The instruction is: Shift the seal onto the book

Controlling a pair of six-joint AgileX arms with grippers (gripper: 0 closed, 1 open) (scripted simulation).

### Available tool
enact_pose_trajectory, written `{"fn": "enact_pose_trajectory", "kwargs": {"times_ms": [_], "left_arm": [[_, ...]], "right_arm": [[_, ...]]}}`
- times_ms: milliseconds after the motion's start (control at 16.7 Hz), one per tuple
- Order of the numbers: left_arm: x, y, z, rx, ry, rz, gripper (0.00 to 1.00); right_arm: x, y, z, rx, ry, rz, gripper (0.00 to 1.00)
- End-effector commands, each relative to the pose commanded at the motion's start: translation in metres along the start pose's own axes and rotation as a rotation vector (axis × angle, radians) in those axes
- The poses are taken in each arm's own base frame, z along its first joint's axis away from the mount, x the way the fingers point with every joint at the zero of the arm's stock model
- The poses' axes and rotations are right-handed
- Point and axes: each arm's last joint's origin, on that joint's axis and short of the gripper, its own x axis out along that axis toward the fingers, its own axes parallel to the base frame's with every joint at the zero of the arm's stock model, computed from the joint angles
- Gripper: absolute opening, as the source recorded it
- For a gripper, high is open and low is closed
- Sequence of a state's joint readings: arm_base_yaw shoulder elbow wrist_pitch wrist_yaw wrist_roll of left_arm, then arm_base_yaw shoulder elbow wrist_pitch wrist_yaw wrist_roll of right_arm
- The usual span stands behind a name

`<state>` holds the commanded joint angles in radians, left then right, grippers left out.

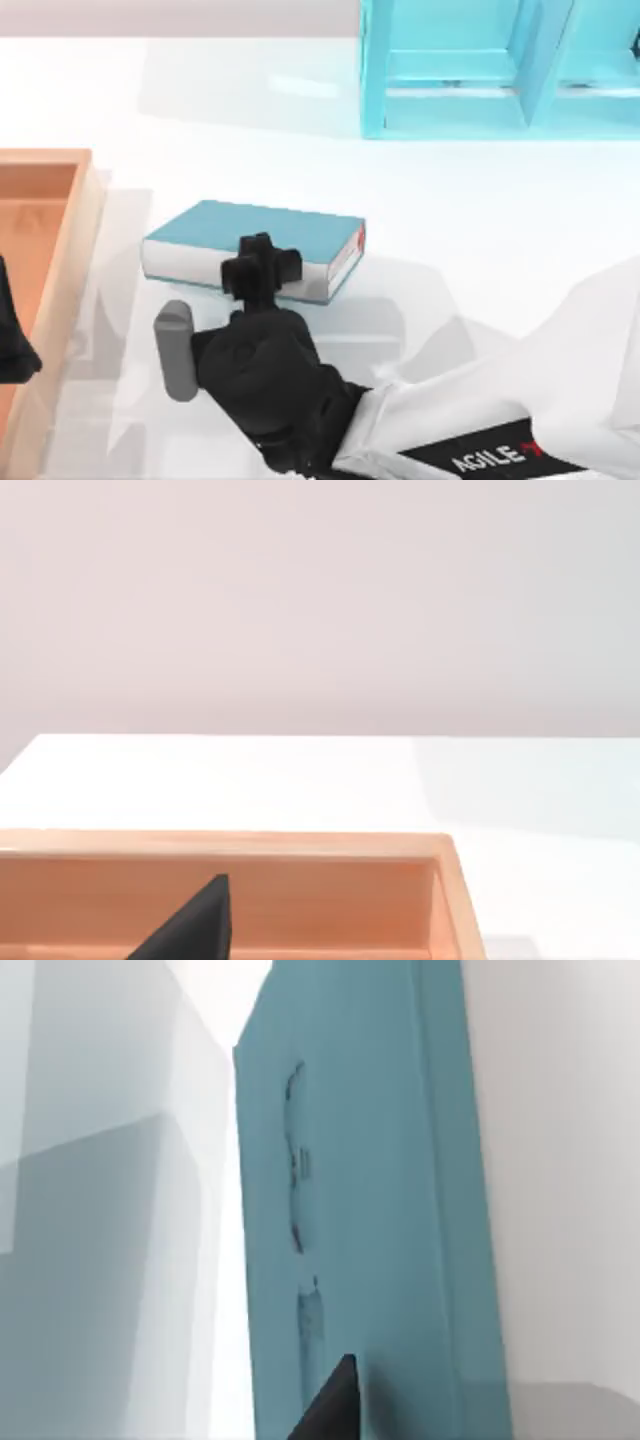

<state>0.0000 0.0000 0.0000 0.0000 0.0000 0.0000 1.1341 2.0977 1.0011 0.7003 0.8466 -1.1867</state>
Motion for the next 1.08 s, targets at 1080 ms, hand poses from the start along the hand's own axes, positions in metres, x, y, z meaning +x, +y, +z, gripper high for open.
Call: {"fn": "enact_pose_trajectory", "kwargs": {"times_ms": [1080], "left_arm": [[0.000,0.000,0.000,0.000,0.000,0.000,1.00]], "right_arm": [[-0.036,0.007,0.018,0.021,0.006,0.017,1.00]]}}
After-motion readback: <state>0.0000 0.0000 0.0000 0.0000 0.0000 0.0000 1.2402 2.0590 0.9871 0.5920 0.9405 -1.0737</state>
